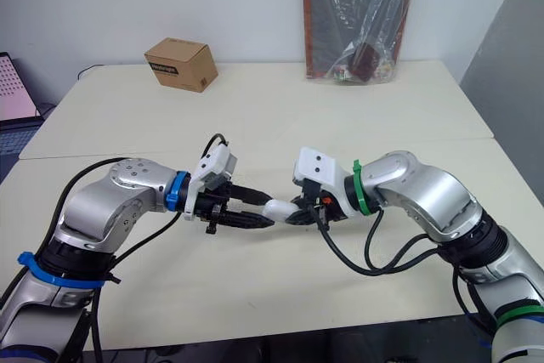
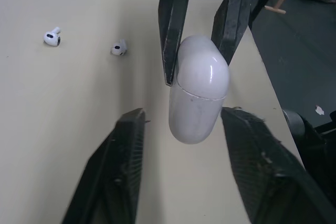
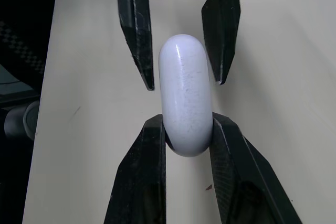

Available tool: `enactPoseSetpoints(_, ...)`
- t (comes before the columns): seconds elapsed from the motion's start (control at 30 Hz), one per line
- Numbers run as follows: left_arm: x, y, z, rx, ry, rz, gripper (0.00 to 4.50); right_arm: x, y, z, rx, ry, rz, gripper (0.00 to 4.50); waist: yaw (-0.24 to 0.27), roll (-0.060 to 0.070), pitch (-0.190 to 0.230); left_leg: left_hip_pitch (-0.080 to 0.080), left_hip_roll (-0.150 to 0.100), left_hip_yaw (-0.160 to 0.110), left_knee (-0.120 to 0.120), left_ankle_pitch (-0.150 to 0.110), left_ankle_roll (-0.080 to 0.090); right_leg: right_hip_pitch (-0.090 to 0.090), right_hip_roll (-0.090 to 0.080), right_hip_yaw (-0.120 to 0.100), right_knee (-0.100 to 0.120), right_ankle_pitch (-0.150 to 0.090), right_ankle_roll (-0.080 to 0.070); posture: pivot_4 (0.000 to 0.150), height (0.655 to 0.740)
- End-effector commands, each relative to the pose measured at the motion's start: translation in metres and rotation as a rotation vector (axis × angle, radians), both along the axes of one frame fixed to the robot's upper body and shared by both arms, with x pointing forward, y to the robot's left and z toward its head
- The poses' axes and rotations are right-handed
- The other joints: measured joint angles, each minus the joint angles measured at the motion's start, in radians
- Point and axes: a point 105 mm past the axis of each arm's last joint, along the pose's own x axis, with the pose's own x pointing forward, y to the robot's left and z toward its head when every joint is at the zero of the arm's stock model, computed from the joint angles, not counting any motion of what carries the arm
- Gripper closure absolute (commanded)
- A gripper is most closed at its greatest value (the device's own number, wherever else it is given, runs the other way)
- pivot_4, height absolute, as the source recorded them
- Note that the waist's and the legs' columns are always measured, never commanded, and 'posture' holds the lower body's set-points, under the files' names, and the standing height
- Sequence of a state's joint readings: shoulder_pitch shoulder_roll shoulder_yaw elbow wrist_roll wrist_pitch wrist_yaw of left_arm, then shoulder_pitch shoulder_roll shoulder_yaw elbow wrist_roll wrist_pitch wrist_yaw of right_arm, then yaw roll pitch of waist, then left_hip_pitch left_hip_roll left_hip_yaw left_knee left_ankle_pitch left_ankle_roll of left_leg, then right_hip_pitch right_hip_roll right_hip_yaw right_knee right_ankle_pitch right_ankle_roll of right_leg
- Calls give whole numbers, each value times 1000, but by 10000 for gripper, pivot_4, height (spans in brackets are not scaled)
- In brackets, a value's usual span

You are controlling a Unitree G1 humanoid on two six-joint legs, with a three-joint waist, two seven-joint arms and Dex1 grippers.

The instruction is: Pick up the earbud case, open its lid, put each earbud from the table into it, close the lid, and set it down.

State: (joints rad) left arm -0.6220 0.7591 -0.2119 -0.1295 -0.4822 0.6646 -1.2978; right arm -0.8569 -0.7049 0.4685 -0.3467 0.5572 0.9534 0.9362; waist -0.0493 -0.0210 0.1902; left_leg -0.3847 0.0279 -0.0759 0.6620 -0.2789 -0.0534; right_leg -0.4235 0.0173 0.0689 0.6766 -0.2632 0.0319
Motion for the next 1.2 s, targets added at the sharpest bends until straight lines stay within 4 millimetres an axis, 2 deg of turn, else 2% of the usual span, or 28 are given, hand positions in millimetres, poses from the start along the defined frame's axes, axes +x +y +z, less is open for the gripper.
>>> enactPoseSetpoints(0.03,0,-5,7,-2,-45,-28,23187,3,1,18,27,-47,-1,37706,0,0,0,0,0,0,0,0,0,0,0,0,0,0,0,1500,7400)
enactPoseSetpoints(0.3,1,-10,8,-21,-63,-42,23187,5,4,22,34,-38,-5,37706,-1,0,0,0,0,0,0,0,0,0,0,0,1,0,0,1500,7400)
enactPoseSetpoints(0.73,2,-8,11,-17,-67,-49,23187,6,2,16,18,-29,-10,37706,-1,0,0,0,0,-1,0,0,0,0,0,0,2,1,-1,1500,7400)
enactPoseSetpoints(0.83,0,-9,11,-25,-53,-63,28765,7,2,17,18,-30,-13,37706,-1,0,0,0,0,-1,0,0,0,0,0,0,2,1,-1,1500,7400)
enactPoseSetpoints(0.93,0,-9,10,-20,-52,-65,37279,7,1,16,14,-29,-13,37706,-1,0,0,0,0,-1,0,0,0,0,0,0,2,1,-1,1500,7400)
enactPoseSetpoints(1.2,0,-8,9,-17,-60,-69,37395,5,0,13,6,-25,-9,37706,-1,0,0,0,0,-1,0,0,0,0,0,0,2,1,-2,1500,7400)
